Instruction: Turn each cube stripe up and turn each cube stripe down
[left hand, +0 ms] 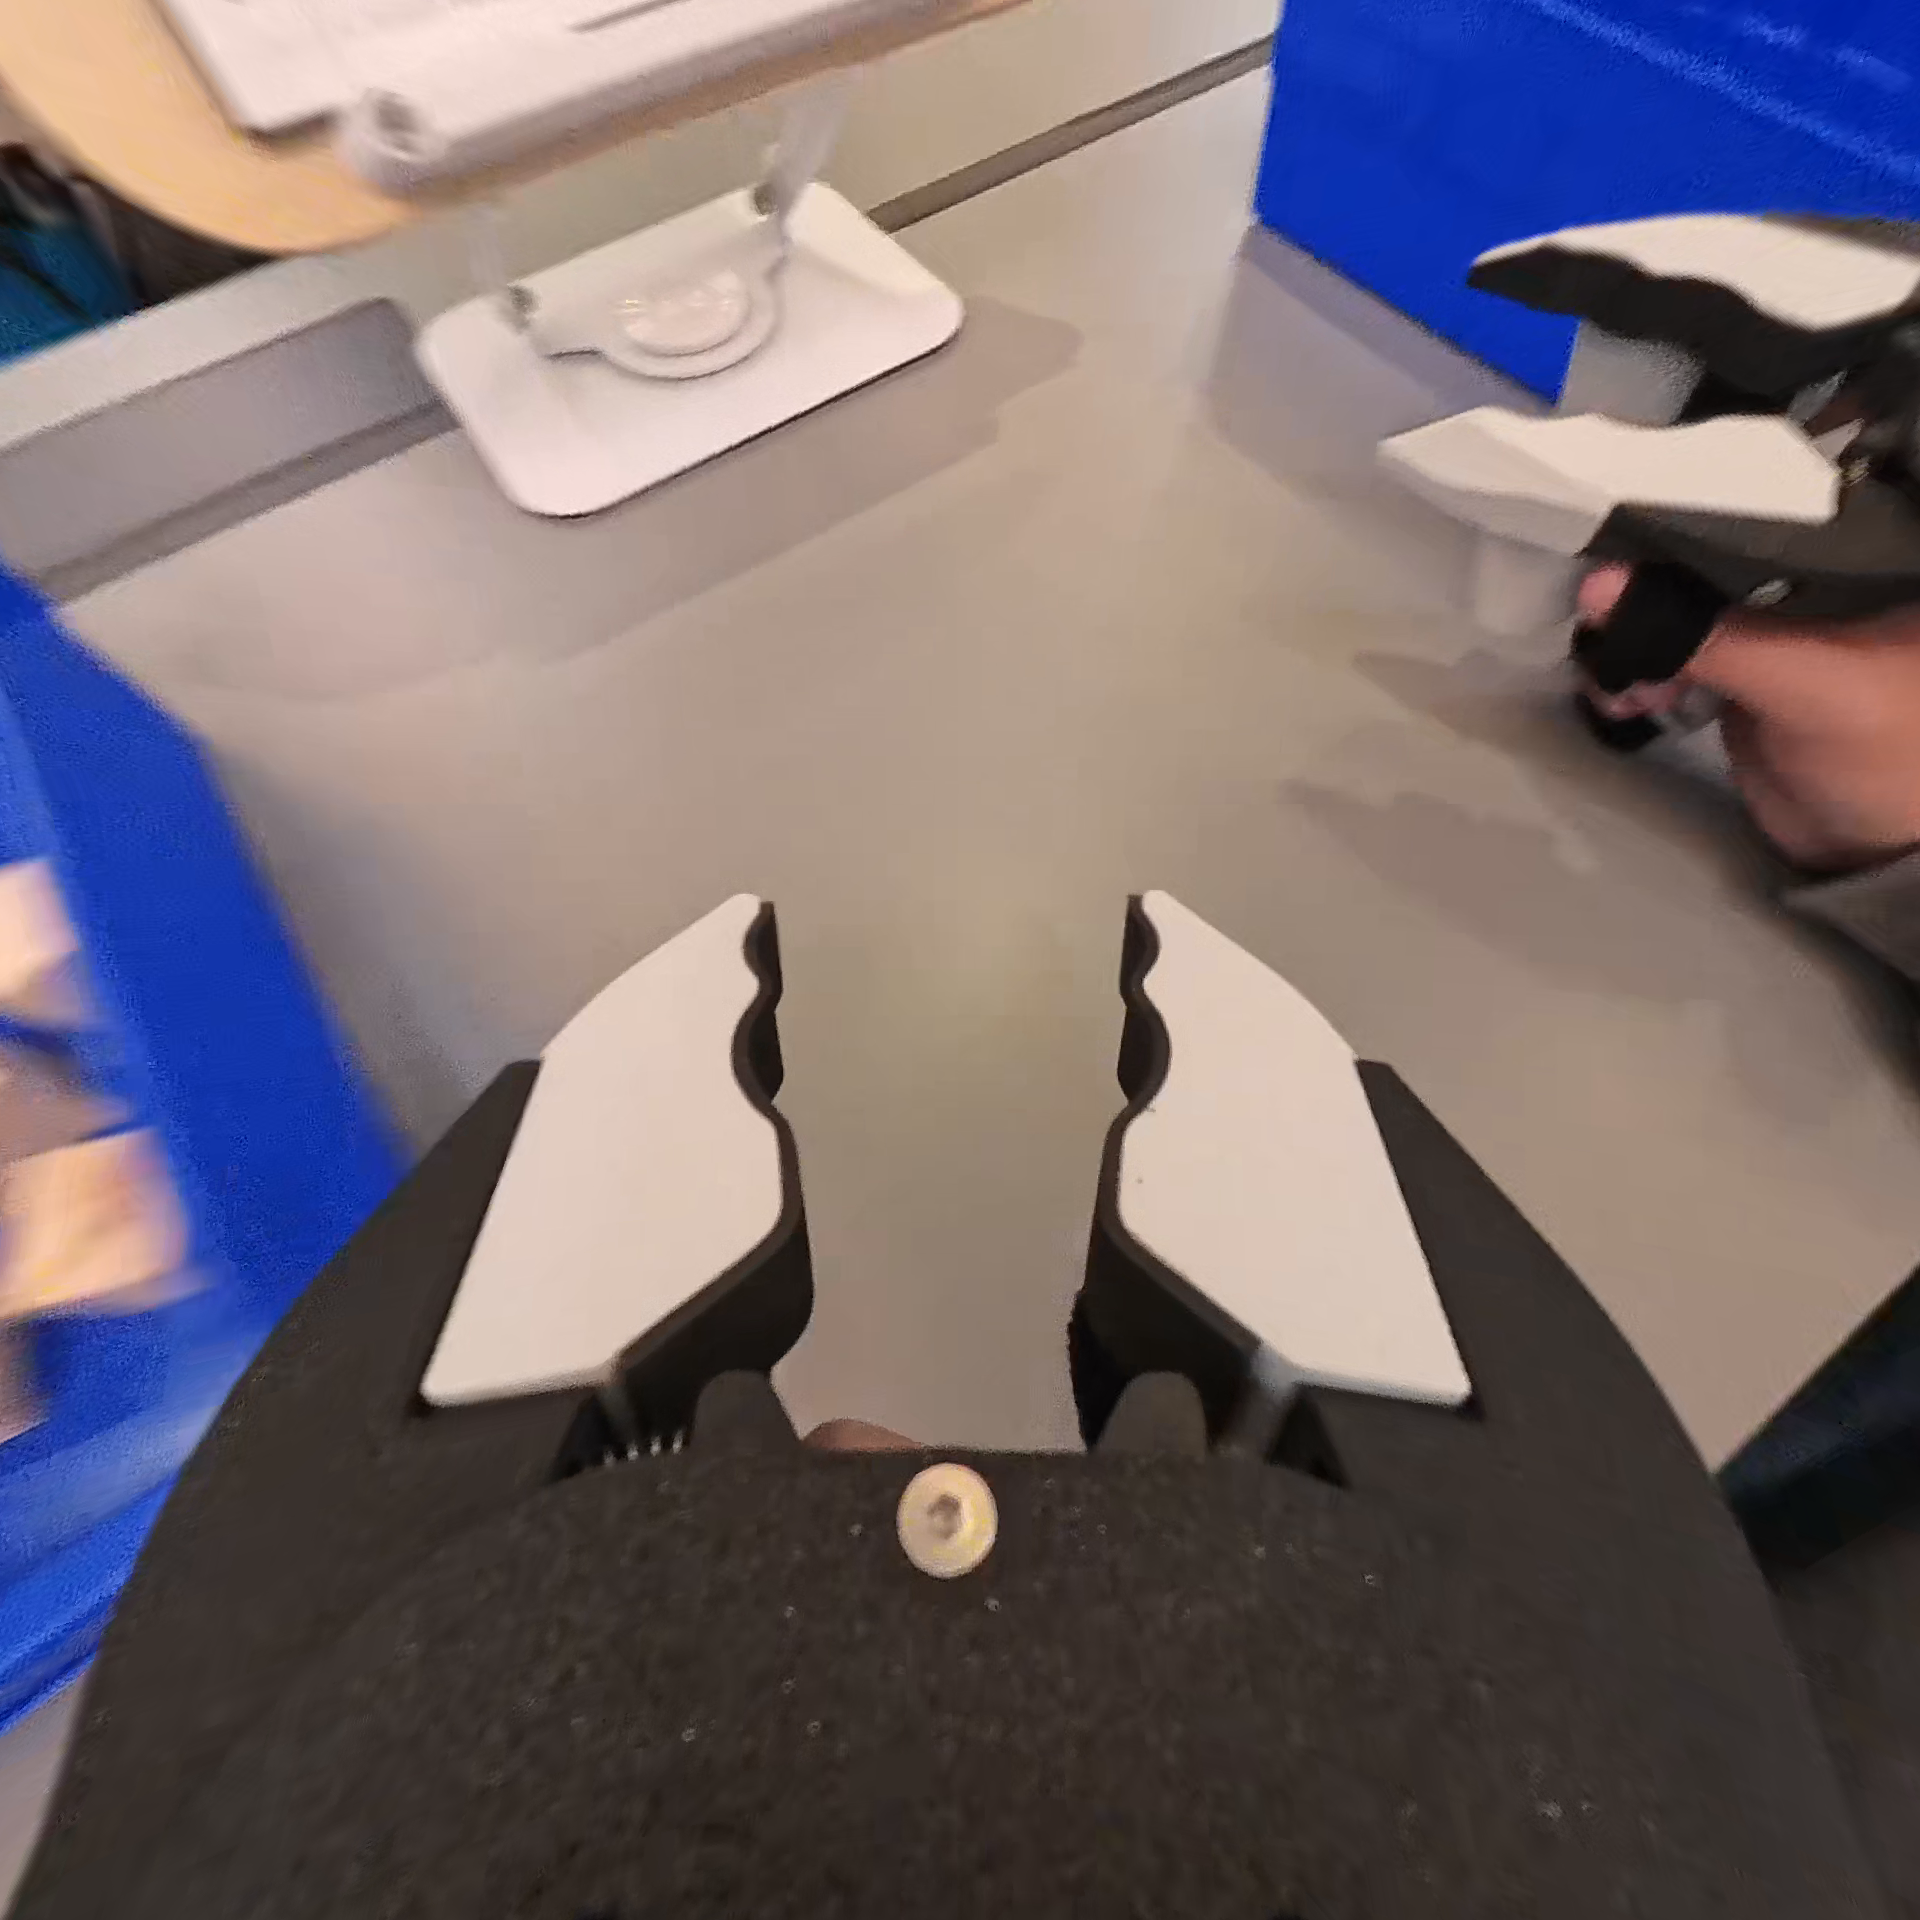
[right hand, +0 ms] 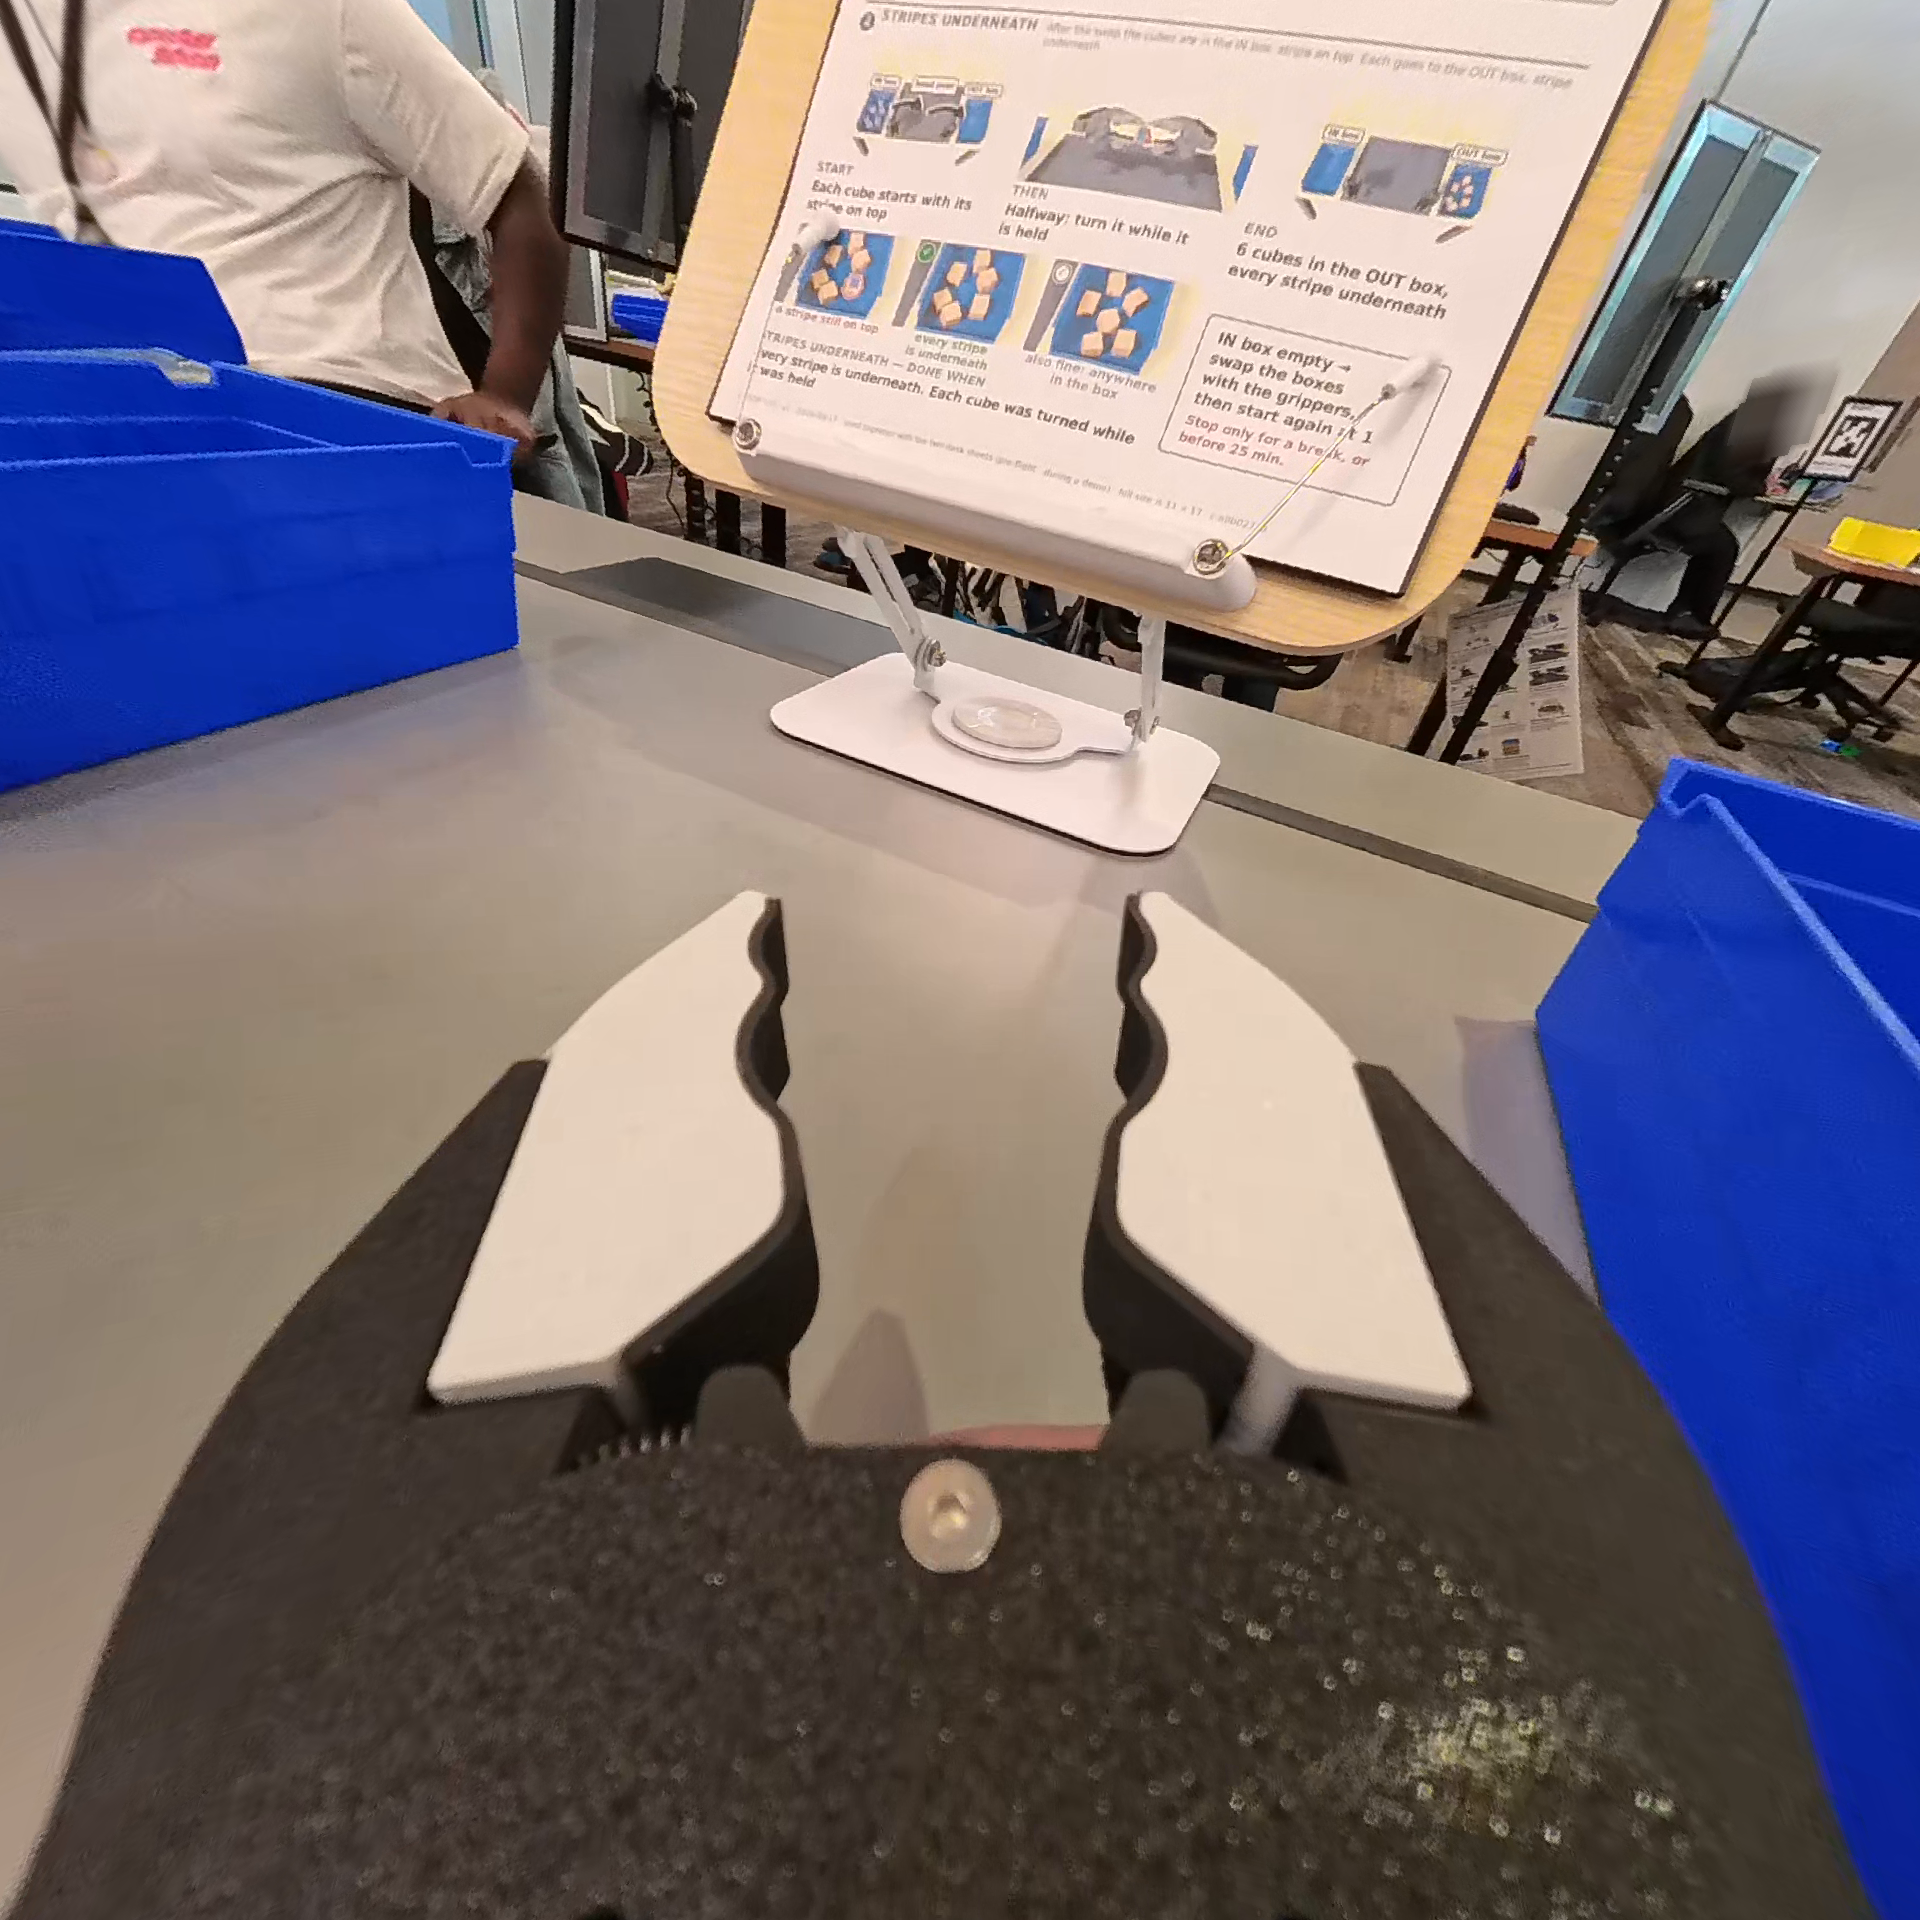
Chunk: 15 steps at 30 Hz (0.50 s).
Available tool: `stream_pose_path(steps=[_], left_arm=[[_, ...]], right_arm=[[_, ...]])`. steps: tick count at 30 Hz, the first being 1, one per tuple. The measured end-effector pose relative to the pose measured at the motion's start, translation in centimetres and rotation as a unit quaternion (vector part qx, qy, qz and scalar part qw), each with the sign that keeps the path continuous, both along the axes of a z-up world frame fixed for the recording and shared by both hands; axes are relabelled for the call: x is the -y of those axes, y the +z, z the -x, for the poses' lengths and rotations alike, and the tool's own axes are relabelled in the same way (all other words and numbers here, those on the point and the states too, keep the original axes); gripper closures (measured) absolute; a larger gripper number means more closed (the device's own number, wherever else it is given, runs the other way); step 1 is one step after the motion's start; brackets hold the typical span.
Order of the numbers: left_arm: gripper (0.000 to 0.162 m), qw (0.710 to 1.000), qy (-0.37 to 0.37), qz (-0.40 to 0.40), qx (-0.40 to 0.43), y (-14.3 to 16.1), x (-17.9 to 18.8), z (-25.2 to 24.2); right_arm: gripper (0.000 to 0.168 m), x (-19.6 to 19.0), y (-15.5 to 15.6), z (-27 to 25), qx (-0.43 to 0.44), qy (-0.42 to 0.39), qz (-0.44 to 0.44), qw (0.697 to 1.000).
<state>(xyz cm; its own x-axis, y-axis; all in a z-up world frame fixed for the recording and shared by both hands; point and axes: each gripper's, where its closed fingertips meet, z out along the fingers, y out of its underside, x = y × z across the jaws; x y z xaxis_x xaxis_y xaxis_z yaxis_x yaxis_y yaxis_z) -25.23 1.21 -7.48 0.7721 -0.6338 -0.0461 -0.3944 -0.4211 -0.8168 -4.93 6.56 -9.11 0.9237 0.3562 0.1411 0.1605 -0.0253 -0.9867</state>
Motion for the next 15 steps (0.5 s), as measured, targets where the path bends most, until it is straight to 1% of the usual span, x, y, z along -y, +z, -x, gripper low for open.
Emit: stream_pose_path(steps=[3,5,7,9,12,15], left_arm=[[0.103,0.997,0.035,-0.007,-0.072,3.7,-1.5,8.0],[0.102,0.989,0.052,0.027,-0.133,4.1,-3.1,13.0],[0.098,0.979,0.080,0.072,-0.173,3.0,-5.3,17.0],[0.099,0.971,0.090,0.121,-0.184,1.0,-7.0,18.7],[0.099,0.959,0.095,0.180,-0.195,-2.3,-8.8,19.2],[0.101,0.950,0.097,0.204,-0.216,-4.9,-10.0,19.2]], right_arm=[[0.107,0.2,0.0,0.1,0.000,0.004,-0.001,1.000],[0.107,0.2,0.0,0.2,-0.001,0.005,-0.001,1.000],[0.107,0.2,0.0,0.2,0.000,0.005,0.000,1.000],[0.108,0.2,0.0,0.2,0.000,0.006,0.002,1.000],[0.108,0.1,-0.1,0.3,0.001,0.007,0.006,1.000],[0.109,0.1,-0.2,0.3,0.000,0.008,0.008,1.000]])
